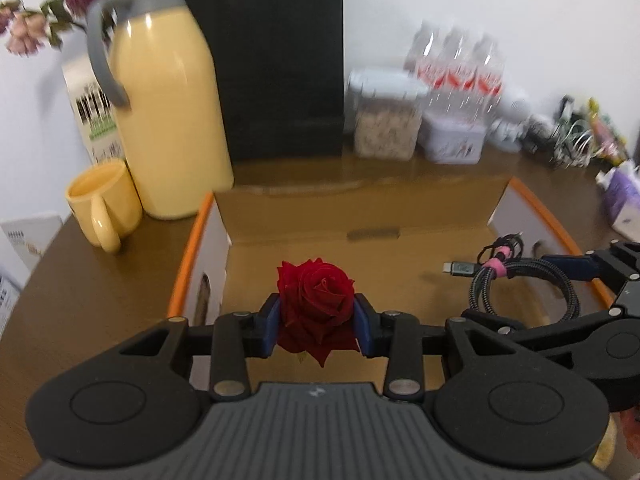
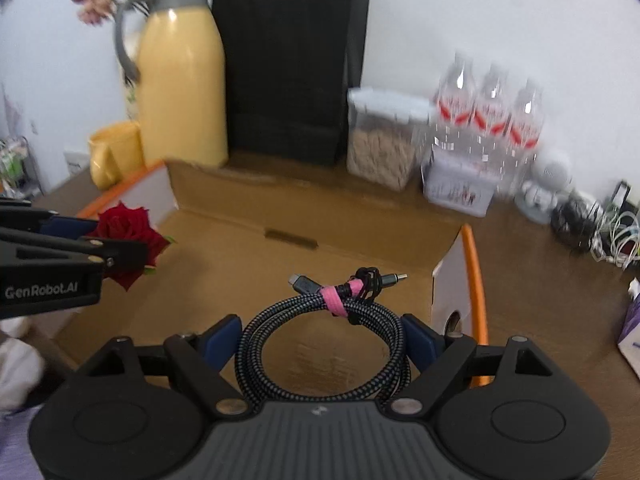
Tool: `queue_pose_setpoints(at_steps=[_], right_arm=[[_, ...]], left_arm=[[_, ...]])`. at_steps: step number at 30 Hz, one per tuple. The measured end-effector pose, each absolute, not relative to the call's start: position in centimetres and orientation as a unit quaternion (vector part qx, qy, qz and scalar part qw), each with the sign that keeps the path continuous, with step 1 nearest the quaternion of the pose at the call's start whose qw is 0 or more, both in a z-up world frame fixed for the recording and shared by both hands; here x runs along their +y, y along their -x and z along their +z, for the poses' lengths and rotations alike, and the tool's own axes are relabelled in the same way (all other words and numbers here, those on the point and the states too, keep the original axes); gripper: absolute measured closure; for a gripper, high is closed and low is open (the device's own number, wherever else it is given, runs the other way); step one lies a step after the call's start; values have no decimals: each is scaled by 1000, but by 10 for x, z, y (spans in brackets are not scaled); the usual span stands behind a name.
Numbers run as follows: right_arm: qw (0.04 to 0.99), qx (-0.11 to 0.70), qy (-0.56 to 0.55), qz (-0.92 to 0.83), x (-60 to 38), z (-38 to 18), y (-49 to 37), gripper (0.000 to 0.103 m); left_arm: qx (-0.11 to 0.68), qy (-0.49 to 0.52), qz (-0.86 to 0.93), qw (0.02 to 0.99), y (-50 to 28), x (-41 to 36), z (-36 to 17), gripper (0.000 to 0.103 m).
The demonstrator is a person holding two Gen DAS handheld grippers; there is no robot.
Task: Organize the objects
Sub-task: 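Lower the rose and cable into the cardboard box and open both tools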
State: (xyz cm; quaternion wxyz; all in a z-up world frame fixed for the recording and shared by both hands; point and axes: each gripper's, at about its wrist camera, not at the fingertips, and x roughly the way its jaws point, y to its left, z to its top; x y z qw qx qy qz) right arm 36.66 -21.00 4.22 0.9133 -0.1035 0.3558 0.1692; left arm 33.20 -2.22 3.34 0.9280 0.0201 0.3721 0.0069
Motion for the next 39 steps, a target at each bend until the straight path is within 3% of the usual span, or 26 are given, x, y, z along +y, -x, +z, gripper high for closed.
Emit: queue_pose_setpoints(at_steps=[13, 16, 18, 20, 24, 39], right_arm=[[889, 407, 109, 179, -205, 16, -387, 17], [887, 410, 112, 180, -204, 16, -387, 15], [888, 407, 114, 181, -204, 18, -385, 12], [890, 403, 111, 182, -205, 21, -383, 0], [897, 388, 106, 182, -210, 32, -376, 0], [944, 251, 102, 191, -247, 94, -268, 0]], left_arm=[[428, -34, 15, 903, -359, -26, -6, 61], [424, -35, 14, 905, -357, -26, -4, 52], [415, -33, 15, 909, -354, -25, 1, 37], [404, -32, 19, 914, -350, -24, 7, 19], [373, -27, 23, 927, -337, -20, 23, 0], [251, 19, 23, 967, -237, 16, 76, 0]])
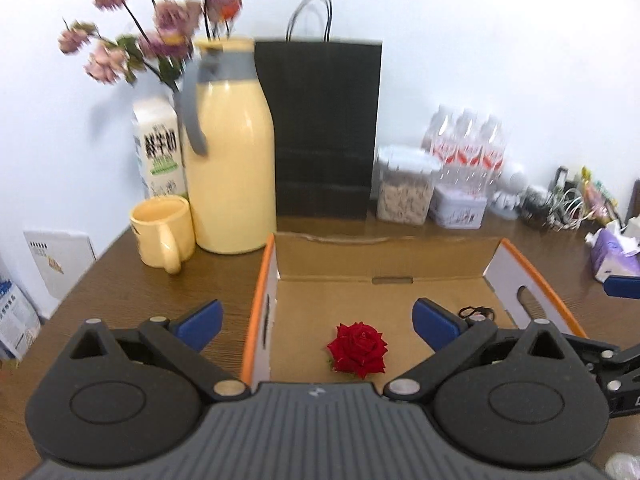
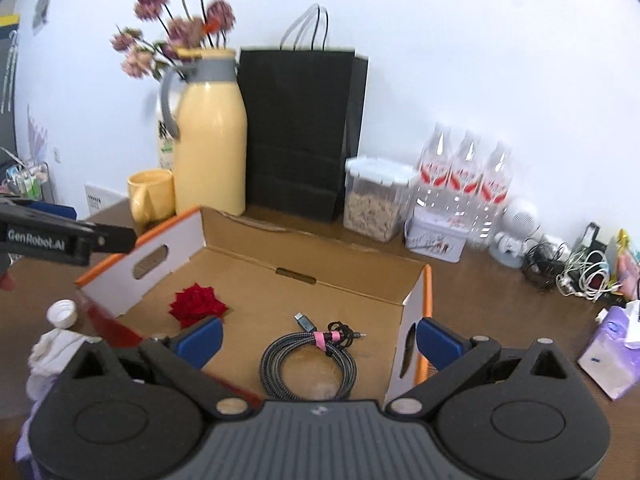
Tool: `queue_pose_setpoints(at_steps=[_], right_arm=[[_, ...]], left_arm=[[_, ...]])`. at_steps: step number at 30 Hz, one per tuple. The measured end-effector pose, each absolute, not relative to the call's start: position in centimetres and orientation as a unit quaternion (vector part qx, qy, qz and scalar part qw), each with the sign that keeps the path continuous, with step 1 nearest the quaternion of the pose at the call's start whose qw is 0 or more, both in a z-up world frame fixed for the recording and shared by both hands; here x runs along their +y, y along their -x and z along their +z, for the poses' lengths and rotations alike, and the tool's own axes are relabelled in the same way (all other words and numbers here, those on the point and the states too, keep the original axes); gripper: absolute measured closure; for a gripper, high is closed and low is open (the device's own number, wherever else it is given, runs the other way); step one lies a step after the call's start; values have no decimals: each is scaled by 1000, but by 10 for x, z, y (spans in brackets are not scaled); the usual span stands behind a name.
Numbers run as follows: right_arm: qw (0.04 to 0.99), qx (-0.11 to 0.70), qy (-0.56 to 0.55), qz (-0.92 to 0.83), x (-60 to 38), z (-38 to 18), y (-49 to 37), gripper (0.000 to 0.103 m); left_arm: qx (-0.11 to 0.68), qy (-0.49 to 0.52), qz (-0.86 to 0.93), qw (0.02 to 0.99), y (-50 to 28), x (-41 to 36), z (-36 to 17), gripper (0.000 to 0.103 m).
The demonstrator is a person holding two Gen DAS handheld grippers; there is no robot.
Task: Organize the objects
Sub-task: 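Move the right tool to the clear plastic bag and grasp it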
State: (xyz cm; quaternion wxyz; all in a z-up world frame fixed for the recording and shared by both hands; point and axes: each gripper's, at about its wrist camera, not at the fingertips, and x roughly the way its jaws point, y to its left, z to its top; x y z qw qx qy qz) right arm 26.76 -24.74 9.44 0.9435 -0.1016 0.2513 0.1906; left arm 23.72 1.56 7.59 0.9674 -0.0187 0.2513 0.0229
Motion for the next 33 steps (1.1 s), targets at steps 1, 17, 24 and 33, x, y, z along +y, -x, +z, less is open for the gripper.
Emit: queue_pose_setpoints(at_steps=[1, 17, 24, 33], right_arm=[[946, 243, 99, 191, -251, 96, -258, 0], [955, 230, 42, 185, -299, 57, -138, 0], [956, 246, 31, 156, -313, 28, -110, 0], [953, 272, 14, 134, -325, 2, -108, 0]], left_arm=[[241, 21, 23, 970, -227, 18, 79, 0], [197, 8, 33, 980, -105, 38, 59, 0], [229, 50, 63, 970, -81, 55, 30, 0], [251, 60, 75, 963, -73, 61, 17, 0]])
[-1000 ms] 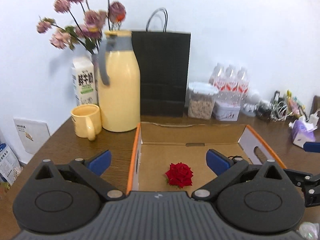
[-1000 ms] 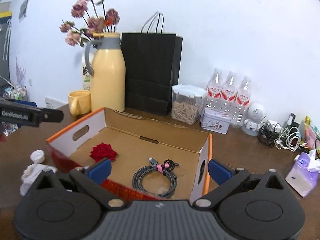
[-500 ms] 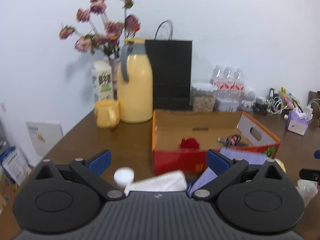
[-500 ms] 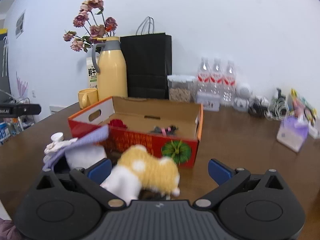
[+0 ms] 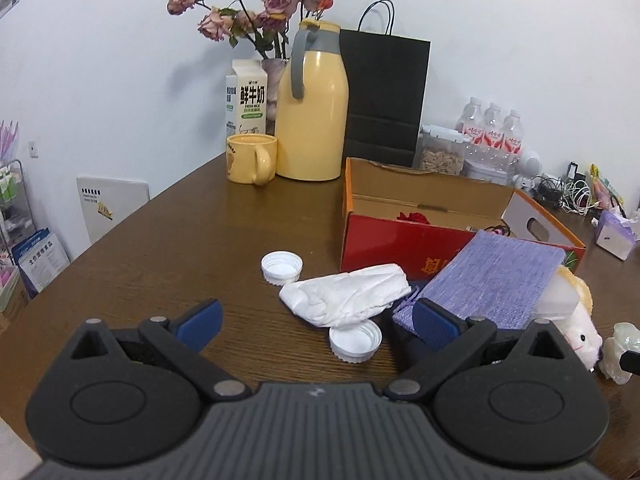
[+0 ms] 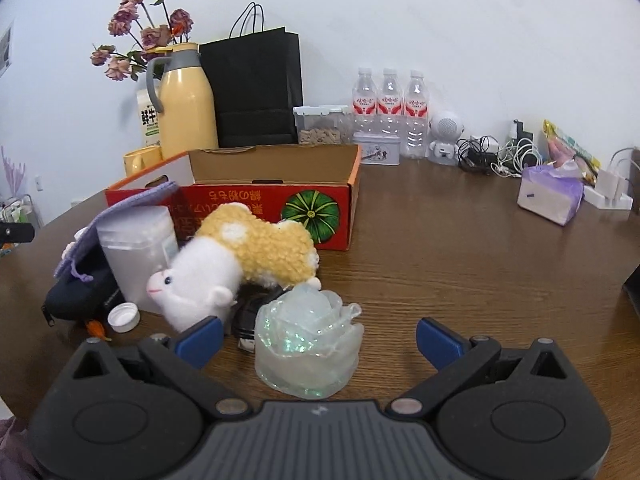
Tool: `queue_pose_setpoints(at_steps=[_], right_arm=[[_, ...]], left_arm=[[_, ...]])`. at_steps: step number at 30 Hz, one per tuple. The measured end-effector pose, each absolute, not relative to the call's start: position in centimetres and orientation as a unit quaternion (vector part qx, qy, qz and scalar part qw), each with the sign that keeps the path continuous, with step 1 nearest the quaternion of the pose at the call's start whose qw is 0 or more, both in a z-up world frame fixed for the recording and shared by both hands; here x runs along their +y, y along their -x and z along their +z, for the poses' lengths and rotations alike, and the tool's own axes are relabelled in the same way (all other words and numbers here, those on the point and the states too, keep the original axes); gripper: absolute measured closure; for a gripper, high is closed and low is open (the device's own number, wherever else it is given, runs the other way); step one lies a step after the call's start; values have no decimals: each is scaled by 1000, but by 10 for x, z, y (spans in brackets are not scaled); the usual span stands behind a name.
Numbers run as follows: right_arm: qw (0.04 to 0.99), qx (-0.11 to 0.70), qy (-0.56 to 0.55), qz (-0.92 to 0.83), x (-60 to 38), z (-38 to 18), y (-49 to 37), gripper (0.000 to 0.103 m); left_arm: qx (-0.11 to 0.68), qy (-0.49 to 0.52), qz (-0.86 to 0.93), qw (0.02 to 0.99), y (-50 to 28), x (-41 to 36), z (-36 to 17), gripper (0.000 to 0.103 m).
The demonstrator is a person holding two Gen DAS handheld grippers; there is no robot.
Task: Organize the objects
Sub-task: 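Move the right tool to the clear plastic bag and grasp it, then grasp the white bottle cap with the left tool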
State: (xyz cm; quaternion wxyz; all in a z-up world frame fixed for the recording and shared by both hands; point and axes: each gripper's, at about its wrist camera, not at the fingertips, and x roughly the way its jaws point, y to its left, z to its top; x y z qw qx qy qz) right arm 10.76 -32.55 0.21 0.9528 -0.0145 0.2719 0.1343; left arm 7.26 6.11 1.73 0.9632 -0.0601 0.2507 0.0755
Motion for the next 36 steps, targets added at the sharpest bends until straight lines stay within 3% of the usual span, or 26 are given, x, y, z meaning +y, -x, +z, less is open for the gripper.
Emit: queue_pose_setpoints(at_steps=[2, 4, 8, 10, 13, 29, 36], right_arm=[[952, 273, 15, 136, -324, 0, -109, 3], [951, 276, 12, 138, -323, -1, -111, 15], [948, 284, 5, 147, -322, -4, -117, 27], [946, 288, 4, 152, -320, -6, -120, 49], [943, 290, -4, 164, -321, -6, -122, 58], [955, 255, -3, 154, -323, 15, -136, 63], [960, 244, 4, 140, -319, 23, -153, 63]], left_arm=[[252, 62, 77, 963, -73, 61, 16, 0], [253, 65, 78, 962, -74, 62, 15, 0], [258, 68, 77, 961, -76, 63, 13, 0], [259, 69, 78, 960, -78, 63, 13, 0], [262, 71, 81, 959, -80, 65, 13, 0], [254, 70, 126, 957, -111, 95, 17, 0], [292, 52, 144, 944, -162, 121, 8, 0]])
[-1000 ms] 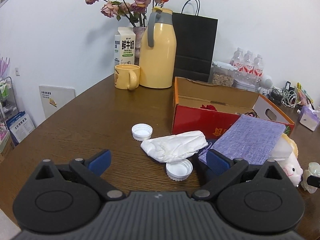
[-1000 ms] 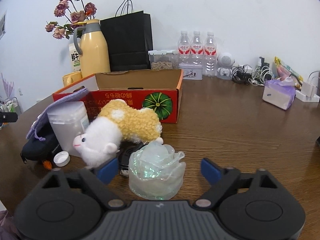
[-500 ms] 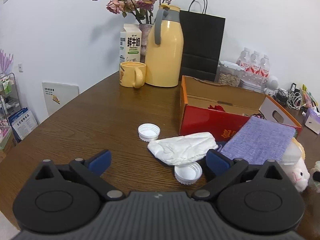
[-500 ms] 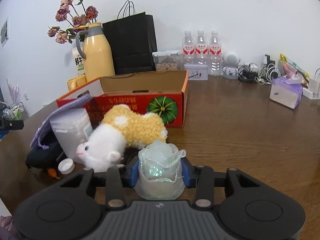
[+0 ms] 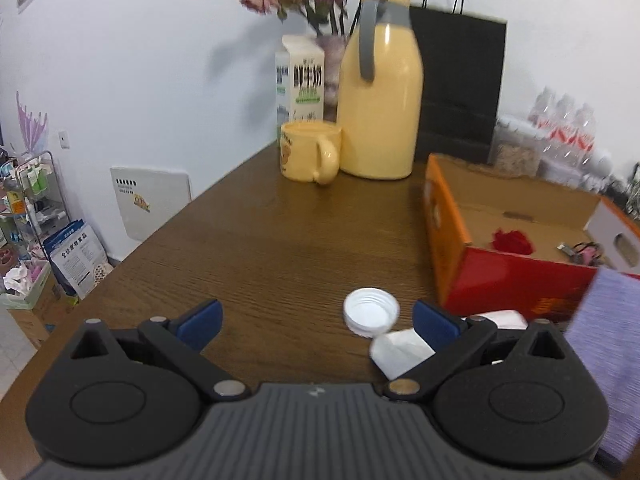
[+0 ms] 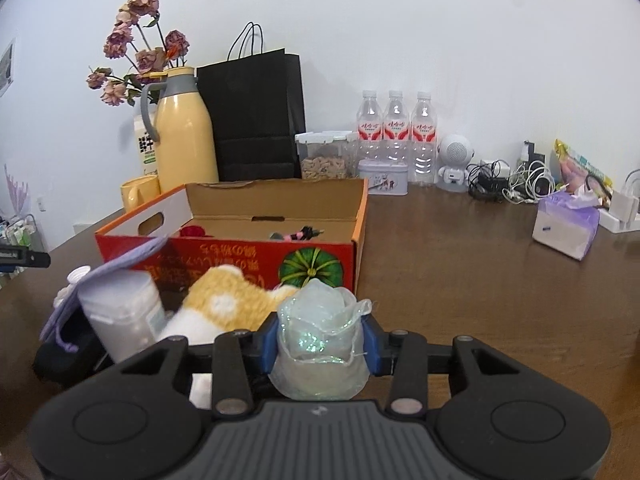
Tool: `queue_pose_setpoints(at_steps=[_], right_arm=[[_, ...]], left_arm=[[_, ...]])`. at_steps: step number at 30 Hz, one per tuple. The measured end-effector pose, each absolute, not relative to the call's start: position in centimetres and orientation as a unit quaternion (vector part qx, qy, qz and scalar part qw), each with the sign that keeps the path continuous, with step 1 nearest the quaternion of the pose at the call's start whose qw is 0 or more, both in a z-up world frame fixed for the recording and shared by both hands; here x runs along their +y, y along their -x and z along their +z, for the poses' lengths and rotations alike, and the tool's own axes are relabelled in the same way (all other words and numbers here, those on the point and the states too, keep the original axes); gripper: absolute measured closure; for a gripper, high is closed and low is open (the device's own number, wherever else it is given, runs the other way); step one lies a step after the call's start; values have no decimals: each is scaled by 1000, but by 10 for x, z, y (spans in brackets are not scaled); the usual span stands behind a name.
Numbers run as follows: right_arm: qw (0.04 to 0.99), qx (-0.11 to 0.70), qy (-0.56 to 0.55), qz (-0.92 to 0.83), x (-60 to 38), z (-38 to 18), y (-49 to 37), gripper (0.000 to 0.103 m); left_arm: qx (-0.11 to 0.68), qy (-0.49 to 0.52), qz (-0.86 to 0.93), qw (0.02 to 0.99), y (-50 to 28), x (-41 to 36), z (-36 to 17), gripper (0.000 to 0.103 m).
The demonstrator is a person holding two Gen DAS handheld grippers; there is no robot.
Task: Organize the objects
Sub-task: 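Grasp the white bottle cap with the left tool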
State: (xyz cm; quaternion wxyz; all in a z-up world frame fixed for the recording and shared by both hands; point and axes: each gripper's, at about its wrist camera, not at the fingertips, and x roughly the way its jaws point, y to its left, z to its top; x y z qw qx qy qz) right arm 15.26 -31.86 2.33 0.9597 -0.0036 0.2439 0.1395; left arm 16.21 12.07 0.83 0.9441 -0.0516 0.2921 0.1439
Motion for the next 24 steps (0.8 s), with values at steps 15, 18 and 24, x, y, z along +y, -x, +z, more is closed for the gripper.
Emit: queue_pose_setpoints(at_steps=[15, 18, 24], right_arm=[[960, 252, 9, 120, -313, 20, -164, 63], [960, 253, 9, 120, -313, 20, -165, 63], [959, 255, 9, 126, -311, 19, -164, 63]], left_arm=[[347, 27, 110, 931, -222, 116, -17, 0], [355, 26, 110, 928, -227, 114, -22, 5], [353, 39, 111, 928, -225, 115, -25, 34]])
